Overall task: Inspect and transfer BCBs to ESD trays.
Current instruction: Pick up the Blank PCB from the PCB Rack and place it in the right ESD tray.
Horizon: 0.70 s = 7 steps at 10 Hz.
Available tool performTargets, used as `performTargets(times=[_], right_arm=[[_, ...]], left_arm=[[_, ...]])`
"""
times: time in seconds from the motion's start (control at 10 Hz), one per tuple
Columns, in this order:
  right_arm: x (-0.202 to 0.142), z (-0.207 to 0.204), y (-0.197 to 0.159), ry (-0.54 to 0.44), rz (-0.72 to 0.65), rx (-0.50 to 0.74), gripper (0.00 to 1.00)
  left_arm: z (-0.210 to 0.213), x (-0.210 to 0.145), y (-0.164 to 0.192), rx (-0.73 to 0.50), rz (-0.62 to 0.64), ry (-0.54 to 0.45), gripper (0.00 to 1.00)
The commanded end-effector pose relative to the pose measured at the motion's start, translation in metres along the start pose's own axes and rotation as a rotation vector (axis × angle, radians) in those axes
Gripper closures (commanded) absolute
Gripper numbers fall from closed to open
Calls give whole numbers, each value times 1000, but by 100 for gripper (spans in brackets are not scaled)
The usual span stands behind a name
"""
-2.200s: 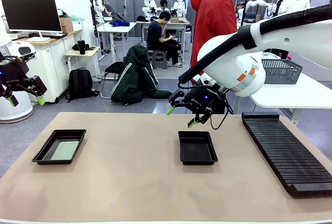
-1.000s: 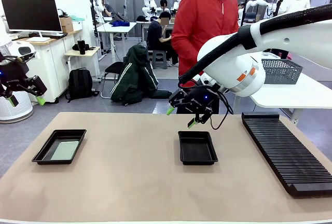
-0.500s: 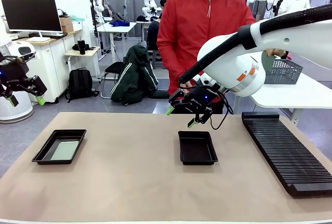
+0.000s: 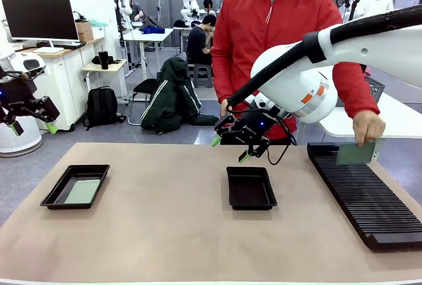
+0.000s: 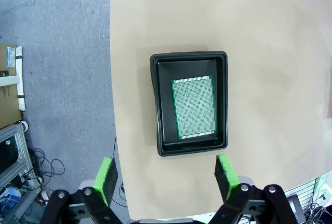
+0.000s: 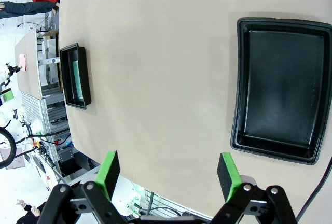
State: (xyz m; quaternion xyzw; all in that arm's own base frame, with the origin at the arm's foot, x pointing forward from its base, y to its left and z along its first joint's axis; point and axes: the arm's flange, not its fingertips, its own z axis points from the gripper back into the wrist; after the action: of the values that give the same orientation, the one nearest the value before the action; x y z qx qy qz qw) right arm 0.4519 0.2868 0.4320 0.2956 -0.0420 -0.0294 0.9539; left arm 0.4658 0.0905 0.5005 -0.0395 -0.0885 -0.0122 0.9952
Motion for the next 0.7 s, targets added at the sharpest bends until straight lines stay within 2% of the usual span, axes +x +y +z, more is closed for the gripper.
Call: performTargets(times=[0.0, 0.6], right_arm=[[0, 0, 1, -8, -12, -3, 0], [0, 0, 1, -8, -12, -3, 0]], left_arm=[[-1, 0, 0, 0, 0, -2, 0], [-1, 0, 0, 0, 0, -2, 0]])
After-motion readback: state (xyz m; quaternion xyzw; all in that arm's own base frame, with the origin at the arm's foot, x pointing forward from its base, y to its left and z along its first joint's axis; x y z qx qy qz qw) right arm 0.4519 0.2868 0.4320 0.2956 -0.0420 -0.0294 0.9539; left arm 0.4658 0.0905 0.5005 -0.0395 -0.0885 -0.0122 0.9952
